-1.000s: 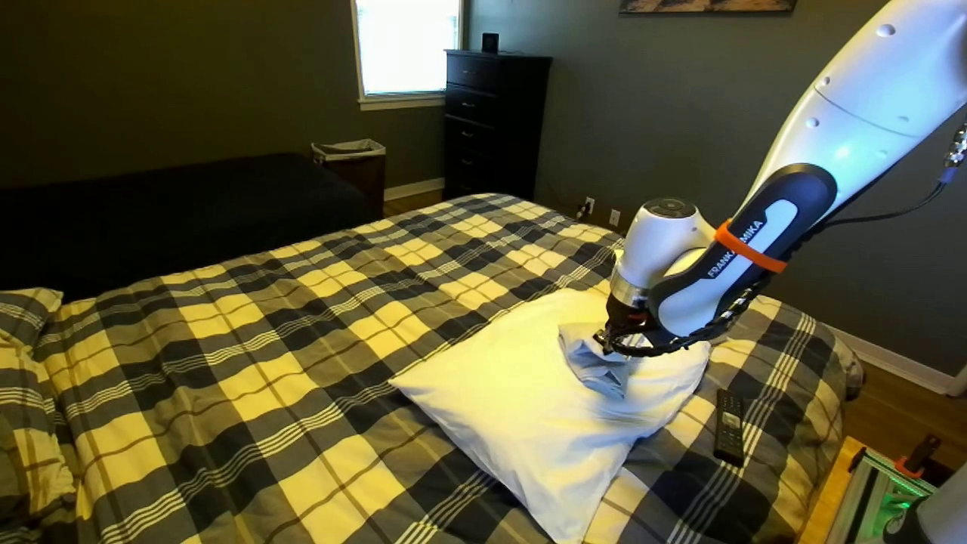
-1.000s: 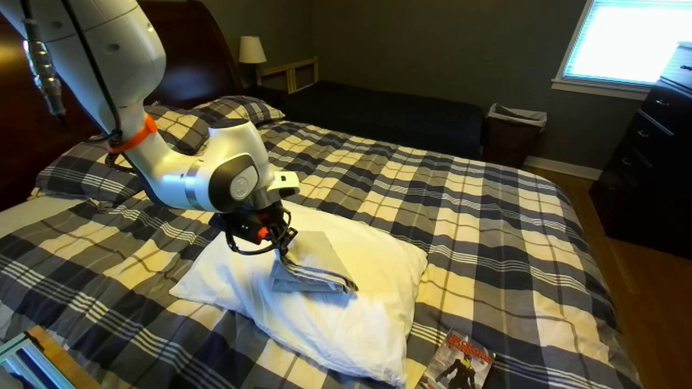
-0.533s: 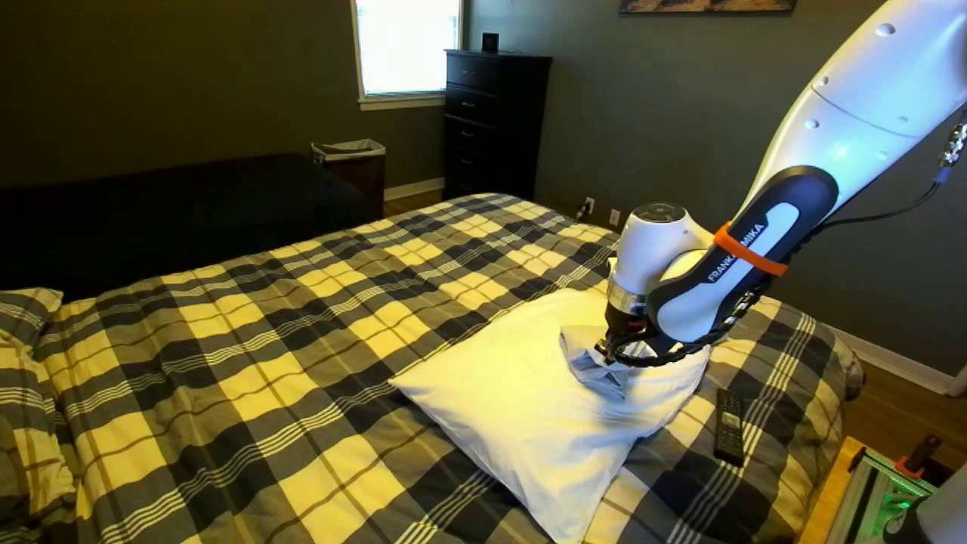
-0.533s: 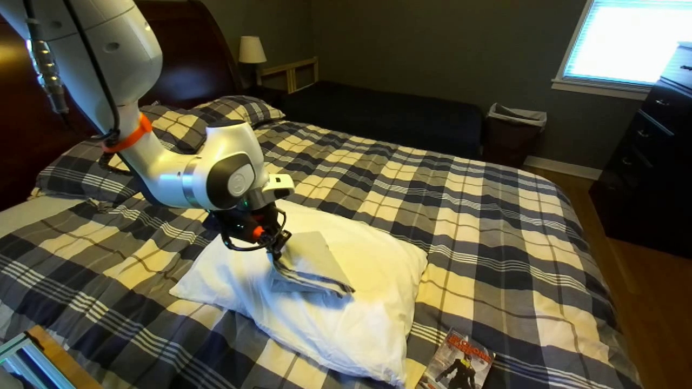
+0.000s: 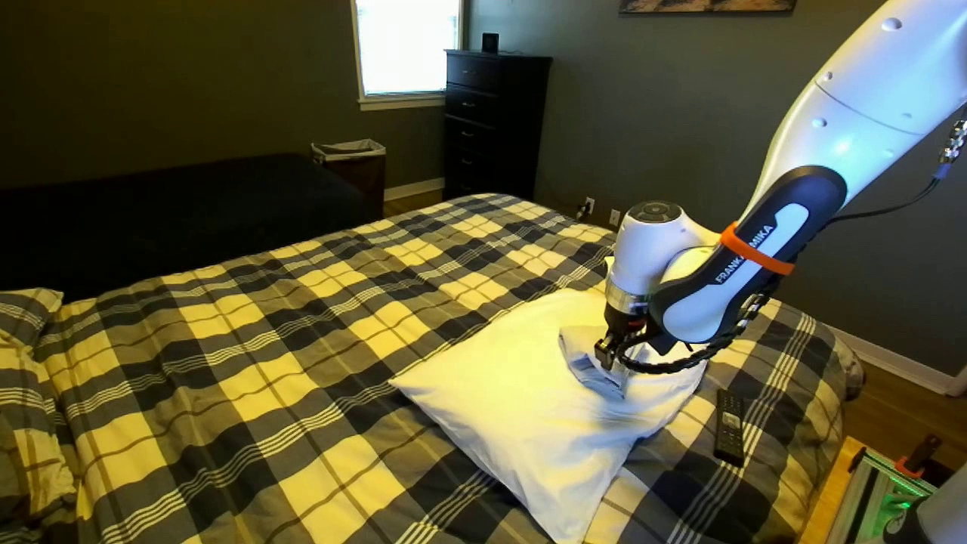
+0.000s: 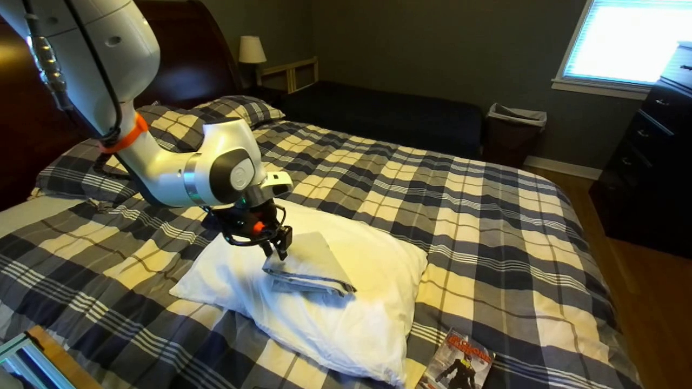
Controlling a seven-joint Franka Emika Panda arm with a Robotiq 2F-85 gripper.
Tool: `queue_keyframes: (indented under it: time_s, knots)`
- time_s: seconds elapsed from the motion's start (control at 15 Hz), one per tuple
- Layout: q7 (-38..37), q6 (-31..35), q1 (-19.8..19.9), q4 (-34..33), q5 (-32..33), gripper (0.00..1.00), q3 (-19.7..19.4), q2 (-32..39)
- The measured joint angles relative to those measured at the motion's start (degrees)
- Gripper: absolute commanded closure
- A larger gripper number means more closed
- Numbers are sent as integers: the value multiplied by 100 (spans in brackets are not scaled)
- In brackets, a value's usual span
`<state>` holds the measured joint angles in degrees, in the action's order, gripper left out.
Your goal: Fold the towel
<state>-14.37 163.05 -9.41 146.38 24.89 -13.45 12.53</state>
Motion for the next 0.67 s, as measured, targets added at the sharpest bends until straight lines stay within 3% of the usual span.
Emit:
queue_keyframes:
  time_s: [0.2, 0.4, 0.67]
  knots:
    - [-430, 0, -81, 3, 616, 1, -119, -172]
    - [-893, -66, -185, 44, 1133, 0, -328, -466]
    - [-1143, -534, -180, 140, 1143, 0, -381, -961]
